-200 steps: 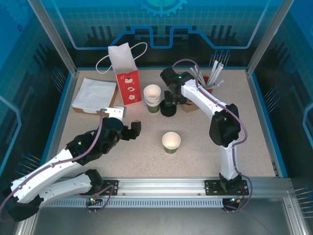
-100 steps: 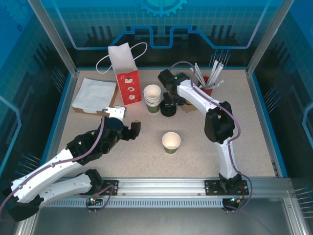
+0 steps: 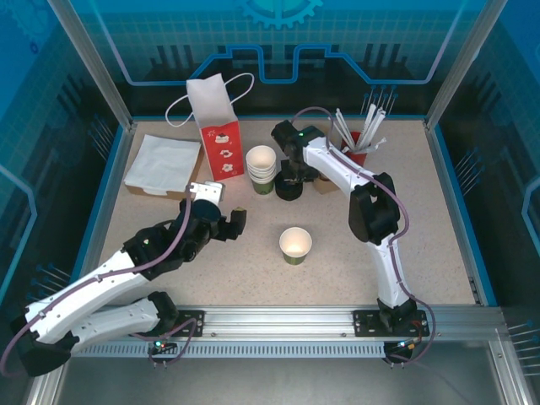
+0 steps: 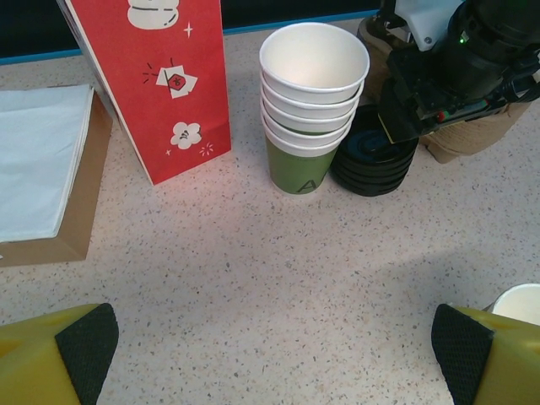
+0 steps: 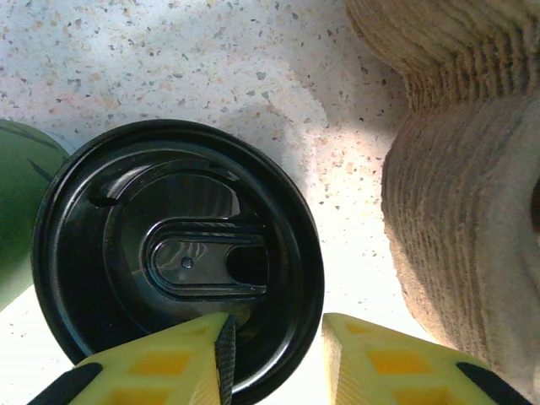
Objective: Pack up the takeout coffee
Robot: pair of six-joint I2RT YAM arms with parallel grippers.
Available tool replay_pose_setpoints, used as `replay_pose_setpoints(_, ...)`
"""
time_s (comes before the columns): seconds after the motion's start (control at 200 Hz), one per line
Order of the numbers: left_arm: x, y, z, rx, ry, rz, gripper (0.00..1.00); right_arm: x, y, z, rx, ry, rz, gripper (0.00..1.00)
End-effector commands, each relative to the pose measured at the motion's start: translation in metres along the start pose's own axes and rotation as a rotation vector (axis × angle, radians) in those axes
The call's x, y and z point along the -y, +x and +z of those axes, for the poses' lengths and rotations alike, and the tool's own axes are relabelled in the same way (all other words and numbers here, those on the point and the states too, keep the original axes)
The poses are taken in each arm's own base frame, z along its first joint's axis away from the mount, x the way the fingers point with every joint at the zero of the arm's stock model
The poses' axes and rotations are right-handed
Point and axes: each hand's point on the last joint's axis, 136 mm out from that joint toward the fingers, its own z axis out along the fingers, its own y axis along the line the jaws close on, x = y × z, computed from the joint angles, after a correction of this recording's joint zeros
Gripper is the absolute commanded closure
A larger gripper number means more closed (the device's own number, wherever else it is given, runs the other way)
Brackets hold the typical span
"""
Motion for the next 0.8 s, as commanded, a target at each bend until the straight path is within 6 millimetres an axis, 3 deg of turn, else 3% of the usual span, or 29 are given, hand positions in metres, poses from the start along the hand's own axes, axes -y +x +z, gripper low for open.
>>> replay_pose_setpoints(0.0,-0.0015,-0.0138,-0.0057,0.029,-0.011,0.003,0.01,0.0035,-0.0023,0.008,-0.019,0.006,0.023,0.64)
replay_pose_setpoints(0.44,0.002,-0.0162,-0.0035,0.02,-0.009,0.007,0.01,0.0067,-0.0078,0.0149,-0.014,-0.001,0.029,0.65)
replay_pose_setpoints(0.795,0.0044,-0.0181,-0.0034,0.018,-0.003,0.004,0.01,0.0082,-0.009,0.0134,-0.012,-0.002,0.027,0.8)
